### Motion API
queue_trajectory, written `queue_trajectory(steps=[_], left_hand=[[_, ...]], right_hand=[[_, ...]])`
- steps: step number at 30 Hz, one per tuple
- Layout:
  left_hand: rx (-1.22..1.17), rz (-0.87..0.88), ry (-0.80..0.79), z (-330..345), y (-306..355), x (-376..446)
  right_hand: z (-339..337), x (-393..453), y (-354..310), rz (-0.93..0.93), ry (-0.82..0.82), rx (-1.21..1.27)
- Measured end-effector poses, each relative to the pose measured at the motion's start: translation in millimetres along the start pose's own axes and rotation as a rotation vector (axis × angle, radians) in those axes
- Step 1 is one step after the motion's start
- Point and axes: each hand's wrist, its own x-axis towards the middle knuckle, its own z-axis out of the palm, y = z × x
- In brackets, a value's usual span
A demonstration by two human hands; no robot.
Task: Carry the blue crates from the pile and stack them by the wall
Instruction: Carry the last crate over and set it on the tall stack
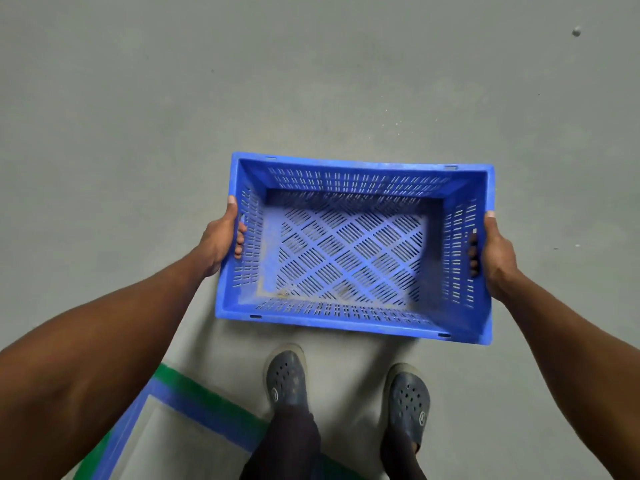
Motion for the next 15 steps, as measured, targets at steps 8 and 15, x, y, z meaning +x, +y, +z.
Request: queue_trajectory(steps=[8, 15], left_hand=[[-0.064, 0.058, -0.027, -78, 80, -157], [-0.214, 0.177, -0.044, -195, 192, -364]], right_hand=[[-80, -145, -106, 0.019, -0.142, 0.013], [-154, -344, -271, -0.121, -0.263, -0.018]])
